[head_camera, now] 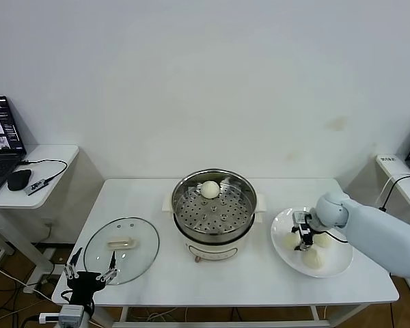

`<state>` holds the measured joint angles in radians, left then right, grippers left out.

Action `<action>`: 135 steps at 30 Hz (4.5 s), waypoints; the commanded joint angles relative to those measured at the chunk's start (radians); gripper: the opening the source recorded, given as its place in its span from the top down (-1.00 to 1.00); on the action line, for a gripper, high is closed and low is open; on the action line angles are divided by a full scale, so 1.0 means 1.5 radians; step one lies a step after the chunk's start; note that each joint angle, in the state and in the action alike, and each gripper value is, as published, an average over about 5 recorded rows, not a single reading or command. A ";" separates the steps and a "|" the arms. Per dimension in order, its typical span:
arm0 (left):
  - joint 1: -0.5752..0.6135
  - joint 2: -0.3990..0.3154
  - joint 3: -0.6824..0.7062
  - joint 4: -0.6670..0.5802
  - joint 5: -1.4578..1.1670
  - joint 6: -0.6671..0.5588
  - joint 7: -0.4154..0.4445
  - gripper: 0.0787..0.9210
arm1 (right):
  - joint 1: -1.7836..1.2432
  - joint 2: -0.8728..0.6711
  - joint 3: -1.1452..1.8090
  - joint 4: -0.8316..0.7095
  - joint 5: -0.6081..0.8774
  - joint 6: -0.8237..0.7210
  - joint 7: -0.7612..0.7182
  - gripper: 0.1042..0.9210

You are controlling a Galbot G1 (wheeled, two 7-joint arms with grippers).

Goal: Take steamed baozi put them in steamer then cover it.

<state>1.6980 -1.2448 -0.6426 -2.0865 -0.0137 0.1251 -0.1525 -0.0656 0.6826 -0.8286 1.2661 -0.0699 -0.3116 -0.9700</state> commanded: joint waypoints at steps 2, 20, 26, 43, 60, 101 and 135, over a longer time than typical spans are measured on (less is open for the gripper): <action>0.000 0.001 0.002 -0.001 0.001 0.001 0.001 -0.77 | 0.126 -0.036 -0.034 0.031 0.061 -0.012 -0.023 -0.28; -0.009 0.014 0.011 -0.006 0.000 0.004 0.005 -0.77 | 0.542 0.044 -0.295 0.135 0.301 -0.101 -0.009 -0.28; -0.012 0.013 0.008 -0.007 -0.001 0.004 0.006 -0.77 | 0.528 0.163 -0.291 0.121 0.380 -0.154 0.030 -0.28; -0.009 0.005 -0.004 -0.014 -0.001 0.005 0.009 -0.77 | 0.333 0.457 -0.253 -0.090 0.334 -0.206 0.090 -0.28; -0.011 -0.004 -0.001 -0.014 0.000 0.005 0.008 -0.77 | 0.292 0.477 -0.251 -0.128 0.300 -0.224 0.080 -0.28; -0.010 0.002 0.021 -0.024 0.009 0.010 0.009 -0.77 | 0.411 -0.157 -0.226 0.250 0.127 0.004 -0.139 -0.76; 0.005 -0.024 0.020 -0.010 0.027 0.010 0.008 -0.77 | -0.114 -0.127 0.091 0.124 -0.100 0.025 -0.073 -0.76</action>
<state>1.7051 -1.2804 -0.6131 -2.1029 0.0262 0.1397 -0.1413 -0.1257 0.4620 -0.7610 1.5095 -0.1735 -0.2793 -1.0892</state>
